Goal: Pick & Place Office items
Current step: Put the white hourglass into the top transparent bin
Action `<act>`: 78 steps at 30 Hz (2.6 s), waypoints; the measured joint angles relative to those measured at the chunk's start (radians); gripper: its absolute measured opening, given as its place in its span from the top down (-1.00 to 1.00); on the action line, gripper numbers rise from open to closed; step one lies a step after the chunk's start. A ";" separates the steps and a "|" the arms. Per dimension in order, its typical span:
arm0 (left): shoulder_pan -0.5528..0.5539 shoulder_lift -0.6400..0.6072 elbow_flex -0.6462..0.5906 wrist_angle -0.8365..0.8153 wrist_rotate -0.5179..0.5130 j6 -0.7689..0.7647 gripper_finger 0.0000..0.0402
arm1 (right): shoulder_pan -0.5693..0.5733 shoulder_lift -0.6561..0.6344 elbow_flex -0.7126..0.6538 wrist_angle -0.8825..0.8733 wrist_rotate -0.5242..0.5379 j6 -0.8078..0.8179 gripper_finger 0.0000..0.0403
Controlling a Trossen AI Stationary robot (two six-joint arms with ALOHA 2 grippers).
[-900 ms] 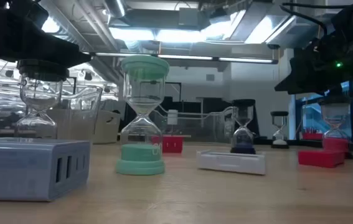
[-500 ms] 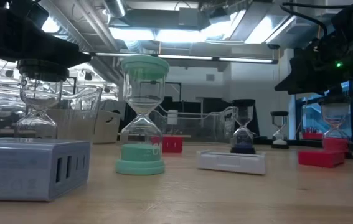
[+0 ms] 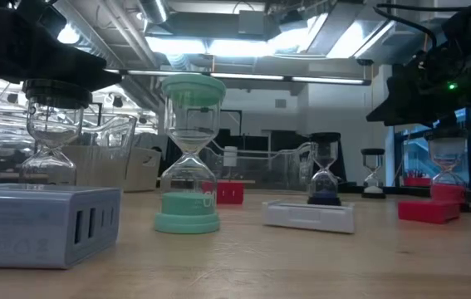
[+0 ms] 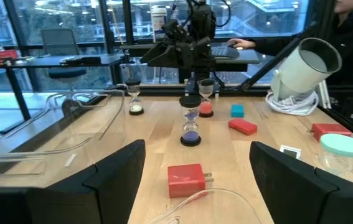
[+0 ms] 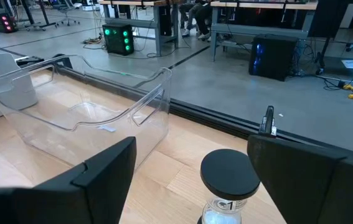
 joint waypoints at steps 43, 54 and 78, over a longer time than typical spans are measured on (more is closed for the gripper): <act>0.065 0.000 0.000 0.411 -0.782 0.008 -0.42 | -0.062 0.000 0.068 0.105 0.032 -0.025 -0.55; 0.128 0.002 0.000 0.400 -0.800 -0.060 -0.42 | -0.242 0.022 0.311 -0.224 -0.234 0.159 -0.55; 0.134 0.002 0.011 0.392 -1.072 -0.086 -0.42 | -0.458 0.362 0.484 -0.569 -0.578 0.290 -0.84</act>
